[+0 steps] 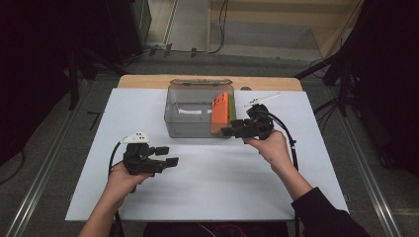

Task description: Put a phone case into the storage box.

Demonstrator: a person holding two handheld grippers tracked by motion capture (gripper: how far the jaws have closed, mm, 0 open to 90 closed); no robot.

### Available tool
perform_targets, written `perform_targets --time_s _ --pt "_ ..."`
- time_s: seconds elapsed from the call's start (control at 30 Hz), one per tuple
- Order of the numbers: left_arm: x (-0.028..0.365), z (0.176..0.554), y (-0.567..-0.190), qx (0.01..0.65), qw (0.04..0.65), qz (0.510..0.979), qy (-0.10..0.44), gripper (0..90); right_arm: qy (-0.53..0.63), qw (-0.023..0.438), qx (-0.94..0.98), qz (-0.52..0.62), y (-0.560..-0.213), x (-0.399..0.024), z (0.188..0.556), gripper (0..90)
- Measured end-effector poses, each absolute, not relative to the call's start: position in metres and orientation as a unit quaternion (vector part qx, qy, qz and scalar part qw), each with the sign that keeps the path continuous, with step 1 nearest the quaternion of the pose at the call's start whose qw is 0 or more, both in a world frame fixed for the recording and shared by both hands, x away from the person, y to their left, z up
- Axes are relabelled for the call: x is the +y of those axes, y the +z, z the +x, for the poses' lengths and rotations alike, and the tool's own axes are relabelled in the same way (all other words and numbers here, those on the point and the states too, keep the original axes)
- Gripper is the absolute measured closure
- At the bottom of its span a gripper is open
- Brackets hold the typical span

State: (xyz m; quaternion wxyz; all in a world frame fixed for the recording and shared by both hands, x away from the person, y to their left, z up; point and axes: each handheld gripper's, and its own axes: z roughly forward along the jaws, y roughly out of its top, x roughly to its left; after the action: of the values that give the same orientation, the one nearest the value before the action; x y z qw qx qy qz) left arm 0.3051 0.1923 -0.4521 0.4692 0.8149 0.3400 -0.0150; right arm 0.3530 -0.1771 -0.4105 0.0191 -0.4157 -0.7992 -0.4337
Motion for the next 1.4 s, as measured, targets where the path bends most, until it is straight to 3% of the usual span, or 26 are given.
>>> perform_targets --time_s 0.7,1.4 --pt "0.195 0.305 -0.456 0.346 0.453 0.821 -0.023 31.2 -0.425 0.044 -0.811 -0.399 -0.433 -0.195 0.324 29.8" --pt "0.201 0.299 -0.464 0.349 0.431 0.832 -0.010 31.2 -0.424 0.021 -0.806 -0.412 -0.456 -0.227 0.288 29.7"
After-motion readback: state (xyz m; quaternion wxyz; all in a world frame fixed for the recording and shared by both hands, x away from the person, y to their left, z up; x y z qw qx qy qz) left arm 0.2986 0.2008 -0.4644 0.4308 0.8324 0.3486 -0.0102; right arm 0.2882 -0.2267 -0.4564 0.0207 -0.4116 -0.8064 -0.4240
